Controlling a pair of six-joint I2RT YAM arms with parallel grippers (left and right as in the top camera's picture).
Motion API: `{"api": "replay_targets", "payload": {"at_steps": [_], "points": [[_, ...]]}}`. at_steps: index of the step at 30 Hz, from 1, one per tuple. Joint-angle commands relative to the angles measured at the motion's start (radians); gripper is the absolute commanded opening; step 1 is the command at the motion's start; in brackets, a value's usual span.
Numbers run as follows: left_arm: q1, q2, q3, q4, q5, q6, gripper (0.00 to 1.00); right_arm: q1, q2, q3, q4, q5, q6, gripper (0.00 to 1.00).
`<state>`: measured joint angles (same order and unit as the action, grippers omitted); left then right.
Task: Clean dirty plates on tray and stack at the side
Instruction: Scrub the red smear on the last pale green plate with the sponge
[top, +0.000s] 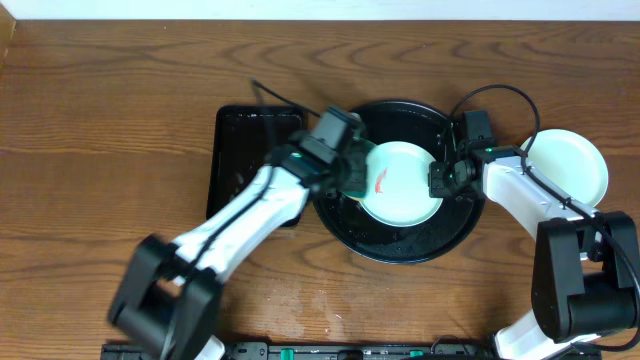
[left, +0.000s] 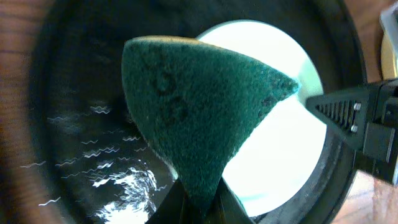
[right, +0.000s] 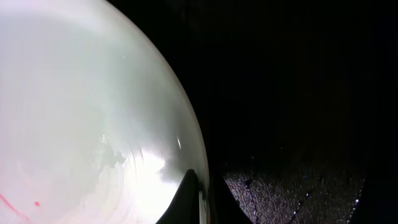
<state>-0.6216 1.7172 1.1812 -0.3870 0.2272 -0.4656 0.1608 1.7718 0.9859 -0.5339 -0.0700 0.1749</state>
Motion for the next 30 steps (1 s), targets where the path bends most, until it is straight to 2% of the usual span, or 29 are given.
{"api": "replay_targets", "payload": {"at_steps": [1, 7, 11, 14, 18, 21, 25, 30], "points": [[-0.040, 0.085, 0.024, 0.066, 0.081, -0.097, 0.07, 0.036, 0.039, -0.025, -0.030, -0.051, -0.015, 0.01], [-0.084, 0.243, 0.024, 0.255, 0.174, -0.219, 0.08, 0.037, 0.039, -0.025, -0.031, -0.051, -0.016, 0.01], [-0.088, 0.322, 0.024, 0.290, 0.165, -0.224, 0.08, 0.037, 0.039, -0.025, -0.031, -0.051, -0.016, 0.01], [-0.072, 0.341, 0.024, 0.196, 0.038, -0.205, 0.08, 0.037, 0.039, -0.025, -0.034, -0.051, -0.025, 0.01], [-0.038, 0.341, 0.050, -0.017, -0.216, -0.176, 0.07, 0.037, 0.039, -0.025, -0.038, -0.051, -0.035, 0.01], [-0.020, 0.341, 0.089, -0.147, -0.328, -0.138, 0.07, 0.037, 0.039, -0.025, -0.039, -0.051, -0.042, 0.01], [-0.013, 0.341, 0.145, -0.241, -0.370, -0.111, 0.08, 0.037, 0.039, -0.025, -0.038, -0.050, -0.068, 0.01], [-0.031, 0.342, 0.151, -0.135, -0.265, -0.111, 0.08, 0.037, 0.039, -0.025, -0.035, -0.050, -0.087, 0.01]]}}
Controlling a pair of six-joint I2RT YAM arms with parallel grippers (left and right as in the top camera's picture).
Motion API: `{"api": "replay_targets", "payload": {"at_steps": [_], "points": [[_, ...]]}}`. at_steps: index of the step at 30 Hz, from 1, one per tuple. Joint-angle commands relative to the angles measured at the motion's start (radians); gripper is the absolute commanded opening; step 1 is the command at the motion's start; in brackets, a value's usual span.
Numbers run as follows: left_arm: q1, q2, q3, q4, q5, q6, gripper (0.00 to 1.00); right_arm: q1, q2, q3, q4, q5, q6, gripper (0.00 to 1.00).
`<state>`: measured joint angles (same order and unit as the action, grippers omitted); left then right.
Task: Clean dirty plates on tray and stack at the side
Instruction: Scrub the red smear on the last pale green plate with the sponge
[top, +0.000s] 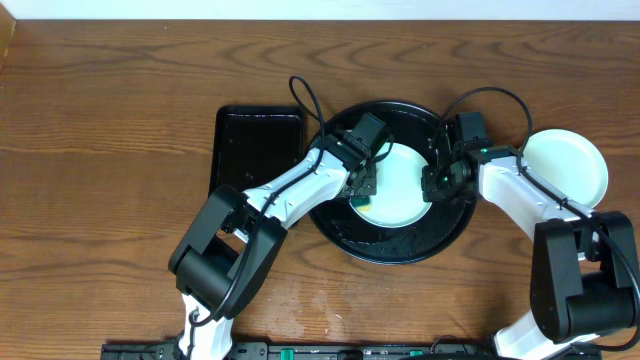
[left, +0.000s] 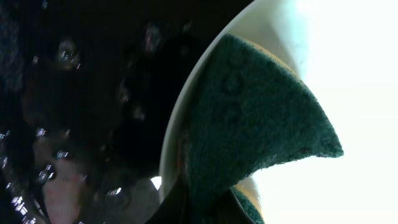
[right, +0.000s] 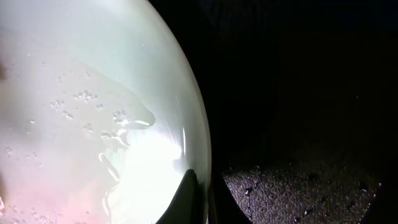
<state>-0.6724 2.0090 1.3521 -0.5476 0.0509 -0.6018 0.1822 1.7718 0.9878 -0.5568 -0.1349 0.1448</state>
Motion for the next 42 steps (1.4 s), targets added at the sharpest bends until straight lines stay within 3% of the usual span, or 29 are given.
{"api": "replay_targets", "payload": {"at_steps": [1, 7, 10, 18, 25, 28, 36, 42], "points": [[0.013, 0.052, -0.019, 0.067, -0.035, 0.024, 0.08, 0.016, 0.039, -0.027, -0.011, 0.015, -0.058, 0.01], [-0.022, 0.083, -0.019, 0.275, 0.268, -0.111, 0.08, 0.016, 0.039, -0.027, -0.011, 0.014, -0.097, 0.01], [-0.051, 0.099, -0.019, 0.325, 0.344, -0.151, 0.08, 0.016, 0.039, -0.027, -0.011, 0.014, -0.098, 0.01], [-0.108, 0.137, -0.019, 0.307, 0.368, -0.163, 0.08, 0.016, 0.039, -0.027, -0.011, 0.014, -0.098, 0.01], [-0.072, 0.141, -0.019, 0.186, 0.362, -0.113, 0.08, 0.016, 0.039, -0.027, -0.012, 0.014, -0.098, 0.01], [-0.042, 0.140, -0.019, 0.076, 0.243, -0.106, 0.08, 0.016, 0.039, -0.027, -0.012, 0.014, -0.098, 0.01], [0.064, 0.138, 0.072, -0.221, -0.266, -0.075, 0.07, 0.016, 0.039, -0.027, -0.011, 0.014, -0.098, 0.01], [0.063, 0.138, 0.147, -0.280, -0.343, -0.046, 0.08, 0.016, 0.039, -0.027, -0.011, 0.015, -0.098, 0.01]]}}
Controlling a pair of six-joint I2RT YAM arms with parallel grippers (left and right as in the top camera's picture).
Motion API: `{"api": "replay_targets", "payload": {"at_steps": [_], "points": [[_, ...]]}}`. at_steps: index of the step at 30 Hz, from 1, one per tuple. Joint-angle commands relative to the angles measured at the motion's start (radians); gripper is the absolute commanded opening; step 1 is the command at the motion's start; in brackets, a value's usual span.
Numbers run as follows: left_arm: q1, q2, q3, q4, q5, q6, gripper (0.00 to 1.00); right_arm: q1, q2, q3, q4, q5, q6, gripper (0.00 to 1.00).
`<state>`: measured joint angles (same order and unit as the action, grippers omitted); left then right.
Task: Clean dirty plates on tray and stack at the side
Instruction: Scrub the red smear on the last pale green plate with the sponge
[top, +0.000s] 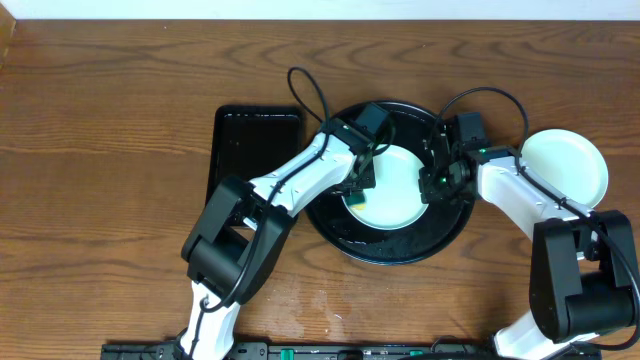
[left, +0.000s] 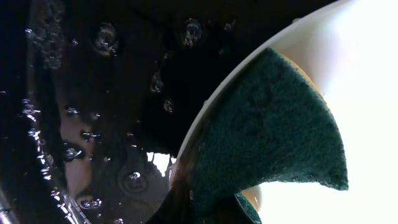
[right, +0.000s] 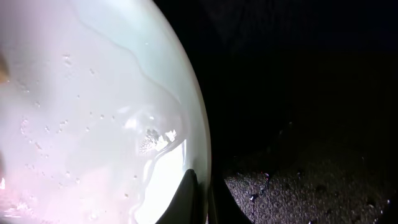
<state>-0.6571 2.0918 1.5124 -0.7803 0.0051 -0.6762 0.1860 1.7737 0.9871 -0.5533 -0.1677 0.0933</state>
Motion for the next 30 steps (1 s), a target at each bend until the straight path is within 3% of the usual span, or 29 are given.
{"api": "replay_targets", "payload": {"at_steps": [1, 4, 13, 18, 26, 30], "points": [[0.044, 0.055, -0.013, -0.038, -0.285, 0.028, 0.07, 0.012, 0.037, -0.026, -0.015, 0.047, -0.046, 0.01], [0.030, 0.058, -0.013, -0.007, -0.192, 0.029, 0.08, 0.012, 0.037, -0.026, -0.015, 0.048, -0.047, 0.01], [-0.037, 0.098, -0.020, 0.232, 0.391, -0.005, 0.08, 0.012, 0.037, -0.026, -0.014, 0.048, -0.047, 0.01], [-0.097, 0.123, -0.020, 0.268, 0.434, -0.063, 0.08, 0.012, 0.037, -0.026, -0.014, 0.048, -0.047, 0.01], [-0.119, 0.129, -0.020, 0.246, 0.587, -0.061, 0.08, 0.012, 0.037, -0.026, -0.013, 0.047, -0.046, 0.01], [-0.116, 0.129, -0.020, 0.190, 0.586, -0.014, 0.08, 0.012, 0.037, -0.026, -0.012, 0.047, -0.046, 0.01]]}}
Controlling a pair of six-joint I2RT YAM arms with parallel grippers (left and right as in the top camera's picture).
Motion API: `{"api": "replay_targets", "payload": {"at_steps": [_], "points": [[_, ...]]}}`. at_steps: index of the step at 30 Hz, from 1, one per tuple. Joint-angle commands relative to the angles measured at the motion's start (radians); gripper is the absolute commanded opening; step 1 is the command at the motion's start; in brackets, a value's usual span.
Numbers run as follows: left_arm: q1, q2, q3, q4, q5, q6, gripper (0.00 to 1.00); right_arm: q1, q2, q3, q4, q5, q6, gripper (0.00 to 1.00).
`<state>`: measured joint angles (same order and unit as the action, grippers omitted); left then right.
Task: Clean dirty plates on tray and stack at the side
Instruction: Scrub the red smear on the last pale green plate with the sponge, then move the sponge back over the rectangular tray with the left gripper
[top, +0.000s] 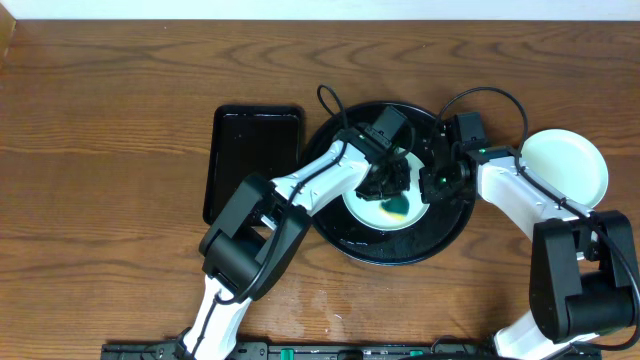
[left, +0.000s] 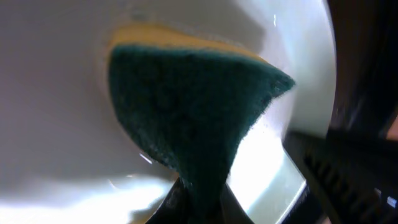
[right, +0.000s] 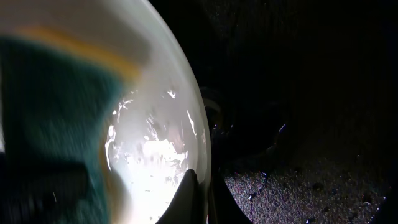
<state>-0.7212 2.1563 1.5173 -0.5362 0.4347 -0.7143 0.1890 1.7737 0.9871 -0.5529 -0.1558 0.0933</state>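
Observation:
A white plate (top: 362, 210) lies wet in the round black basin (top: 440, 235). My left gripper (top: 388, 185) is shut on a green sponge with a yellow back (left: 193, 99) and presses it on the plate's middle. The sponge shows as a green patch (top: 398, 209) from overhead. My right gripper (top: 432, 182) is shut on the plate's right rim (right: 200, 149), one finger inside and one outside. In the right wrist view the sponge (right: 50, 118) is a blur at the left. No red mark shows on the plate.
A black rectangular tray (top: 255, 160) lies left of the basin with nothing on it. A clean white plate (top: 565, 165) sits on the wooden table at the right. Water drops cover the basin floor (right: 298, 180).
My left gripper has moved with the sponge from the plate's left edge to its middle, close to the right gripper. The sponge now appears in the right wrist view. The right gripper keeps its hold.
At first the sponge hung at the plate's left side and a red smear marked the plate, with the right gripper holding the rim. Then the sponge lay on the plate's left part, the surface wet and pinkish. Now it is mid-plate and the smear is gone.

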Motion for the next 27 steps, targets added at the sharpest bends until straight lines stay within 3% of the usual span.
{"api": "replay_targets", "payload": {"at_steps": [1, 9, 13, 27], "points": [[-0.050, 0.065, -0.025, -0.063, 0.137, 0.043, 0.07, 0.009, 0.037, -0.026, -0.012, 0.035, -0.046, 0.01], [0.040, 0.043, -0.018, -0.206, -0.300, 0.067, 0.08, 0.009, 0.037, -0.026, -0.011, 0.035, -0.046, 0.01], [0.100, 0.001, 0.021, -0.287, -0.437, 0.068, 0.07, 0.009, 0.037, -0.026, -0.008, 0.035, -0.046, 0.01], [0.127, -0.356, 0.038, -0.345, -0.420, 0.132, 0.07, 0.008, 0.037, -0.026, -0.003, 0.035, -0.046, 0.01]]}}
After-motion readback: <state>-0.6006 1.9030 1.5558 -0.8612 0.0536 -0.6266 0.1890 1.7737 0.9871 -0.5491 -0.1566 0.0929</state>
